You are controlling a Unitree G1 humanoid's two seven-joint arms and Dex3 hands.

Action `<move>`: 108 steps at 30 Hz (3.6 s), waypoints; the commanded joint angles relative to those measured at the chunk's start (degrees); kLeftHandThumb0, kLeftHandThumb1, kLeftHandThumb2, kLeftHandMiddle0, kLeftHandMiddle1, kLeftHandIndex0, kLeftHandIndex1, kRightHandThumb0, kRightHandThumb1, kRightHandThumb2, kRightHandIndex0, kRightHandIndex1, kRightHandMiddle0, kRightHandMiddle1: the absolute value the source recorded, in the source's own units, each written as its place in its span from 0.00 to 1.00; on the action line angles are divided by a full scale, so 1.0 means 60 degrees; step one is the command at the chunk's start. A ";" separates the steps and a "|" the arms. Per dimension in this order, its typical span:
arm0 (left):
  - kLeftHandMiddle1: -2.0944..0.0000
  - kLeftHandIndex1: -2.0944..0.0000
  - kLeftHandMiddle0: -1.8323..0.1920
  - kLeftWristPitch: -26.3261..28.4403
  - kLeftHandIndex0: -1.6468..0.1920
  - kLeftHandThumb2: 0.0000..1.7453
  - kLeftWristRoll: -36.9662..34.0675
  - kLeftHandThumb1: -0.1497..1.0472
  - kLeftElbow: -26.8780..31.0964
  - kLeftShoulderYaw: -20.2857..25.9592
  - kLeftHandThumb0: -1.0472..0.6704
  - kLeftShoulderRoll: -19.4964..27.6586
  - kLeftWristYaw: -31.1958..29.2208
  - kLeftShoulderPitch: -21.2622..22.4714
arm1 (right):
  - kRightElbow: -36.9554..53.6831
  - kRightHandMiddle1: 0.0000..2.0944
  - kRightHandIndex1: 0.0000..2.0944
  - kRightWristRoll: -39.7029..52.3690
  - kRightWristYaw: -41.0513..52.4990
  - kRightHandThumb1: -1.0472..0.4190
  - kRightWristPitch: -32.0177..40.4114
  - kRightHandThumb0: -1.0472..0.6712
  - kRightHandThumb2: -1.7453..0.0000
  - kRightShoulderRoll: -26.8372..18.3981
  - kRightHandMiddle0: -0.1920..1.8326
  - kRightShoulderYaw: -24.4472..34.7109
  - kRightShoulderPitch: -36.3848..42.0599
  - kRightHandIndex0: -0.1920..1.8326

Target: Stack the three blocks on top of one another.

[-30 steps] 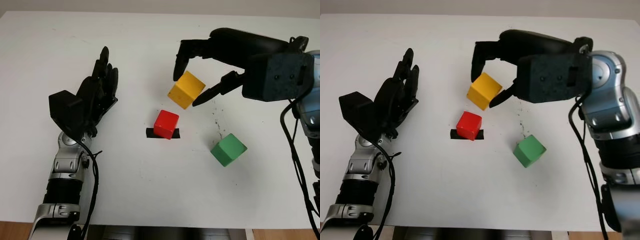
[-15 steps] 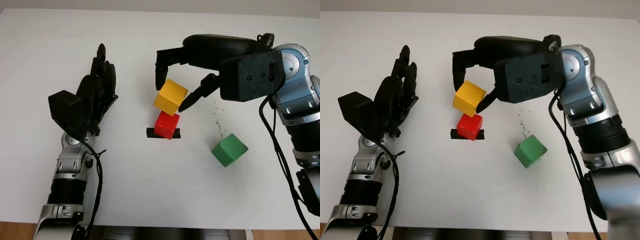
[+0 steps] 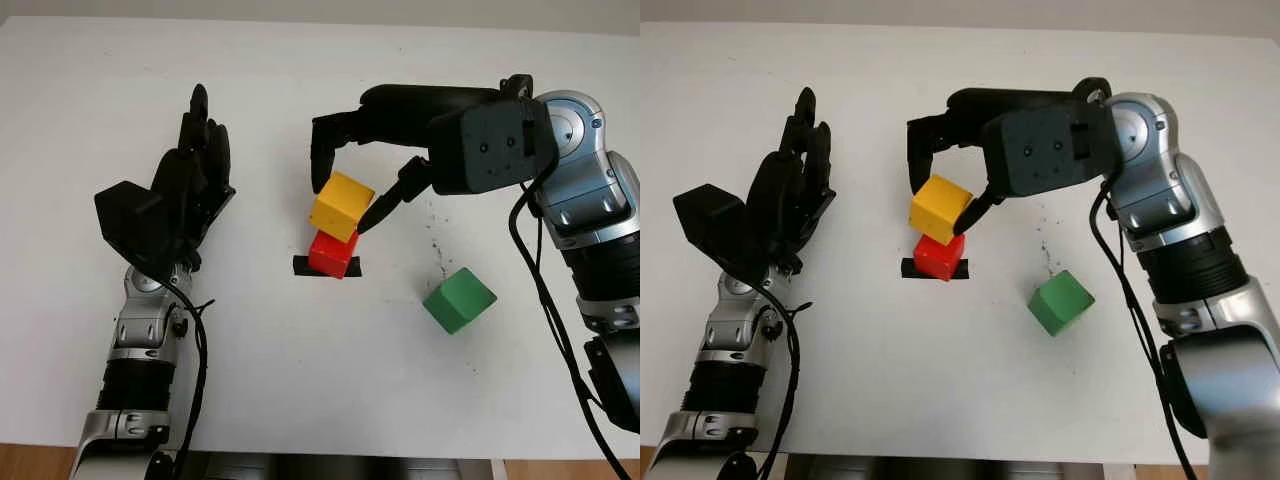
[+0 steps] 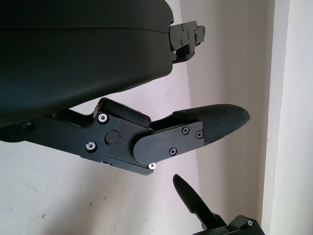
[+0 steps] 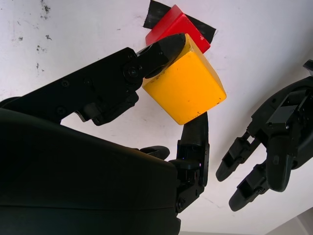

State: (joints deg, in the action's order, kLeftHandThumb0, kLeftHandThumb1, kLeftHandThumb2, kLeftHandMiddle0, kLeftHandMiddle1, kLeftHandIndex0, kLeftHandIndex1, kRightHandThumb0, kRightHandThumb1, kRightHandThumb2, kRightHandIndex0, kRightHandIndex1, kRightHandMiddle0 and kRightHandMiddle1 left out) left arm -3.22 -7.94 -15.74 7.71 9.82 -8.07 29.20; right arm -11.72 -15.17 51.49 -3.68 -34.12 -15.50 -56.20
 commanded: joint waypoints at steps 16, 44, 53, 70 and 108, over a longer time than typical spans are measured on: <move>0.97 0.97 0.99 0.0072 0.99 0.39 0.0133 1.00 0.0295 -0.0023 0.15 -0.0132 0.0152 -0.0173 | -0.0084 0.78 0.02 -0.0152 -0.0017 0.04 -0.0092 0.35 0.97 0.0210 0.24 -0.0304 0.0138 0.27; 0.97 0.97 0.99 0.0263 0.99 0.38 0.0055 1.00 0.0660 -0.0036 0.16 -0.0190 0.0149 -0.0398 | -0.0057 0.78 0.02 -0.0389 0.0145 0.03 -0.0019 0.37 0.97 0.0145 0.22 -0.0364 0.0199 0.26; 0.97 0.97 0.99 0.0300 0.99 0.38 0.0083 1.00 0.0627 -0.0026 0.15 -0.0211 0.0166 -0.0370 | -0.0179 0.77 0.02 -0.0446 0.0171 0.03 -0.0226 0.36 0.97 0.0030 0.22 -0.0311 0.0075 0.26; 0.97 0.97 0.99 0.0365 0.99 0.38 0.0125 1.00 0.0699 -0.0057 0.15 -0.0206 0.0186 -0.0411 | -0.0007 0.32 0.01 -0.0517 0.0484 0.08 -0.0432 0.29 0.97 -0.0092 0.17 -0.0428 0.0285 0.13; 0.97 0.97 0.98 0.0362 0.99 0.37 0.0159 1.00 0.0820 -0.0017 0.16 -0.0268 0.0347 -0.0536 | 0.3780 0.08 0.03 0.1403 -0.0931 0.08 0.2484 0.13 0.97 -0.1678 0.13 0.3920 0.2990 0.07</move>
State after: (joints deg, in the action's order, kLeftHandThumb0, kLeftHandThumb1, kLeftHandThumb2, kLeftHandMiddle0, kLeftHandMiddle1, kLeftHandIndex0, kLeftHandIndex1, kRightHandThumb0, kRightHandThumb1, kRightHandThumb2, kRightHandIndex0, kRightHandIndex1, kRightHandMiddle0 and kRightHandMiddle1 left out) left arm -0.75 -7.02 -12.11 7.48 8.07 -6.05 26.58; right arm 8.72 -7.59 46.08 10.31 -42.18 5.50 -40.78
